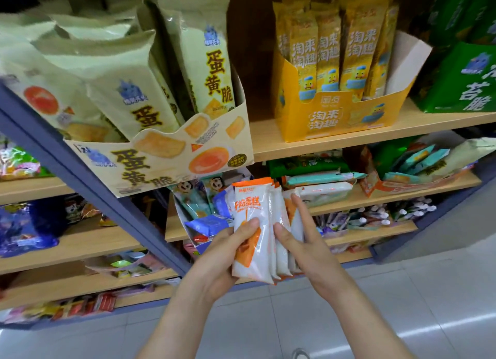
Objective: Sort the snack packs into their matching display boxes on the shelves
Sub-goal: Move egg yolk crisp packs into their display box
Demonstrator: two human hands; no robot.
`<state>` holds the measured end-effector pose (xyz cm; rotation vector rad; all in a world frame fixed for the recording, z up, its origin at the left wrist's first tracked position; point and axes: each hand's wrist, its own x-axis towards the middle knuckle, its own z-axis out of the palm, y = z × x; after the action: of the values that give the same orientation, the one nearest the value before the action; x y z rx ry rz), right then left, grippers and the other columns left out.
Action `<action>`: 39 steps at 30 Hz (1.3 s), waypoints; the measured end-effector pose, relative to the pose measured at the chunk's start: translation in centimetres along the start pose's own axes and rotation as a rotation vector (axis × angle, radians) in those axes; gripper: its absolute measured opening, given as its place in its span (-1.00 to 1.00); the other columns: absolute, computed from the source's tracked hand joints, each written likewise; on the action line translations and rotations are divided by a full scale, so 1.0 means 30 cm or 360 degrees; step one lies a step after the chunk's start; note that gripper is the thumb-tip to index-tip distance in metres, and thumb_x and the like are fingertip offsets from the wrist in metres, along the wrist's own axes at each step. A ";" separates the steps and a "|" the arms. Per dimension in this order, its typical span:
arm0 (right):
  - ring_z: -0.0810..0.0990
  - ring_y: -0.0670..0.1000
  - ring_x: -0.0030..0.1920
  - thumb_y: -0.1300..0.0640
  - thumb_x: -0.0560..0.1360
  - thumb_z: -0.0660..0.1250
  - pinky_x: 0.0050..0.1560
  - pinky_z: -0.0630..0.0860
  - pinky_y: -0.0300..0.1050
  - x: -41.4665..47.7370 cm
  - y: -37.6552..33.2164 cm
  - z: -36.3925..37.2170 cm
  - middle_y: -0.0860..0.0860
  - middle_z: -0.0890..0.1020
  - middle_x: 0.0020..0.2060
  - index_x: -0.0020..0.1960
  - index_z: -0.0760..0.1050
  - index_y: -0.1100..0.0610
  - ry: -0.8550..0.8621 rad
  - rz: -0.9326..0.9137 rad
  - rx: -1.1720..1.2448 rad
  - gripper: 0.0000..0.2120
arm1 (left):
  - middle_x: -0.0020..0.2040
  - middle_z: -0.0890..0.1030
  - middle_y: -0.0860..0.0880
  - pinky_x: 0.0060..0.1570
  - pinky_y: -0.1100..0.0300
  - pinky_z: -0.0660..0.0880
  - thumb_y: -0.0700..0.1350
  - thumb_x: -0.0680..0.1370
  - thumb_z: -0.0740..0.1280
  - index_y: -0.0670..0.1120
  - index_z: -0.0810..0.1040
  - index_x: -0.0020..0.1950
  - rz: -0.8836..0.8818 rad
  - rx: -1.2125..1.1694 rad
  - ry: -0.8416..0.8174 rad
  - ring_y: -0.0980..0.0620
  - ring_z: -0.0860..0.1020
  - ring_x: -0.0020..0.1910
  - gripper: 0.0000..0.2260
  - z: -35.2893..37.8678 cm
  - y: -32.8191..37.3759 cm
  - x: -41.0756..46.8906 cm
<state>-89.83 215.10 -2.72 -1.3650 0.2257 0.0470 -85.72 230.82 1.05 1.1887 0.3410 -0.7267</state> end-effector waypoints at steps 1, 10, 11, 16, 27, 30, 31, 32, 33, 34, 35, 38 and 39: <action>0.57 -0.21 0.22 -0.04 0.39 0.46 0.12 0.58 -0.18 0.005 -0.005 -0.012 -0.31 0.51 0.28 0.46 0.17 -0.37 -0.0008 0.0015 0.0011 -0.23 | 0.02 0.70 -0.18 -0.08 -0.03 0.65 -0.02 0.33 0.44 -0.16 0.61 0.13 -0.0022 -0.0031 -0.0033 -0.12 0.70 -0.07 -0.58 0.001 0.002 0.008; 0.57 -0.15 0.26 -0.07 0.31 0.52 0.24 0.53 -0.03 0.012 0.004 -0.105 -0.34 0.58 0.20 0.41 0.22 -0.44 0.0117 0.0033 0.0048 -0.20 | 0.25 0.61 -0.18 0.15 -0.11 0.49 0.07 0.34 0.42 -0.10 0.53 0.35 -0.0331 -0.0397 -0.0307 -0.18 0.58 0.23 -0.41 0.029 -0.034 0.086; 0.57 -0.12 0.27 -0.05 0.31 0.51 0.24 0.53 0.01 0.013 0.009 -0.109 -0.30 0.59 0.22 0.41 0.23 -0.43 0.0138 0.0028 0.0088 -0.21 | 0.26 0.60 -0.17 0.15 -0.11 0.49 0.09 0.38 0.40 -0.09 0.53 0.36 -0.0340 -0.0439 -0.0322 -0.17 0.58 0.23 -0.42 0.026 -0.032 0.088; 0.63 0.09 0.22 0.19 0.37 0.49 0.11 0.61 0.15 0.015 0.027 -0.115 -0.01 0.60 0.28 0.46 0.19 -0.38 0.0184 0.0161 0.0331 -0.14 | 0.22 0.62 -0.18 -0.05 -0.08 0.60 0.09 0.39 0.39 -0.08 0.54 0.35 -0.0347 -0.0464 -0.0271 -0.18 0.63 0.13 -0.45 0.007 -0.025 0.103; 0.70 0.00 -0.06 0.27 0.36 0.55 -0.10 0.63 -0.05 -0.009 -0.037 -0.235 0.00 0.72 -0.04 0.12 0.57 -0.02 0.0311 0.0228 -0.0480 -0.60 | 0.00 0.71 -0.17 -0.05 -0.17 0.56 0.01 0.37 0.37 -0.08 0.59 0.15 -0.0233 -0.0458 -0.0289 -0.16 0.70 -0.15 -0.62 0.027 -0.078 0.102; 0.57 0.01 -0.11 0.19 0.33 0.52 -0.15 0.50 -0.05 0.034 -0.096 -0.331 -0.15 0.56 -0.10 0.00 0.40 -0.17 0.0144 -0.0024 -0.1617 -0.58 | -0.01 0.71 -0.17 -0.22 -0.15 0.61 -0.04 0.35 0.39 -0.09 0.58 0.16 -0.0152 -0.0364 -0.0234 -0.14 0.71 -0.15 -0.62 0.025 -0.106 0.123; 0.53 0.02 -0.06 0.17 0.32 0.49 -0.13 0.46 -0.01 0.057 -0.110 -0.360 -0.16 0.50 -0.07 0.00 0.35 -0.19 0.0041 -0.0068 -0.1958 -0.56 | -0.03 0.71 -0.16 -0.25 -0.12 0.63 -0.06 0.34 0.42 -0.10 0.57 0.16 -0.0108 -0.0256 -0.0187 -0.13 0.70 -0.16 -0.60 0.019 -0.120 0.137; 0.51 0.02 0.03 0.14 0.31 0.48 -0.09 0.45 -0.02 0.081 -0.122 -0.385 -0.15 0.48 0.02 0.07 0.35 -0.19 -0.0057 -0.0088 -0.2228 -0.54 | -0.04 0.71 -0.16 -0.20 -0.13 0.63 -0.09 0.30 0.48 -0.12 0.56 0.16 -0.0063 -0.0119 -0.0132 -0.12 0.70 -0.16 -0.55 0.019 -0.131 0.146; 0.48 0.02 0.16 0.11 0.32 0.48 0.00 0.46 -0.04 0.109 -0.125 -0.410 -0.11 0.46 0.18 0.20 0.38 -0.14 -0.0155 -0.0101 -0.2427 -0.48 | -0.02 0.71 -0.17 -0.10 -0.17 0.62 -0.10 0.24 0.58 -0.13 0.55 0.19 -0.0027 0.0027 -0.0082 -0.13 0.70 -0.12 -0.46 0.022 -0.137 0.154; 0.42 0.02 0.30 0.10 0.34 0.48 0.12 0.45 -0.05 0.139 -0.121 -0.435 -0.08 0.39 0.35 0.33 0.37 -0.09 -0.0244 -0.0093 -0.2561 -0.39 | 0.01 0.70 -0.17 0.00 -0.21 0.59 -0.08 0.17 0.66 -0.13 0.54 0.21 0.0001 0.0166 -0.0050 -0.15 0.69 -0.07 -0.35 0.026 -0.141 0.162; 0.32 0.01 0.41 0.10 0.36 0.48 0.23 0.42 -0.07 0.168 -0.116 -0.456 -0.07 0.27 0.47 0.42 0.33 -0.06 -0.0306 -0.0068 -0.2635 -0.32 | 0.03 0.70 -0.14 0.06 -0.22 0.57 -0.02 0.09 0.67 -0.09 0.54 0.20 0.0037 0.0308 -0.0028 -0.15 0.68 -0.03 -0.27 0.034 -0.144 0.171; 0.13 -0.01 0.54 0.13 0.41 0.48 0.30 0.42 -0.10 0.233 -0.106 -0.494 -0.09 0.03 0.57 0.47 0.31 -0.06 -0.0369 -0.0120 -0.2673 -0.32 | -0.02 0.72 0.05 0.10 -0.11 0.58 0.09 0.01 0.63 0.09 0.52 0.15 0.0151 0.0719 0.0084 -0.02 0.67 0.00 -0.27 0.065 -0.146 0.197; 0.10 -0.01 0.55 0.13 0.42 0.49 0.32 0.43 -0.08 0.251 -0.103 -0.504 -0.09 0.02 0.57 0.48 0.30 -0.07 -0.0365 -0.0170 -0.2660 -0.31 | -0.02 0.71 0.08 0.09 -0.08 0.58 0.07 0.06 0.64 0.12 0.51 0.16 0.0166 0.0779 0.0113 0.01 0.67 0.01 -0.30 0.075 -0.146 0.205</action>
<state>-83.98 199.00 -3.97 -3.0014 -0.1659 0.3603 -84.47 225.87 -4.98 1.6850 0.1591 -0.6978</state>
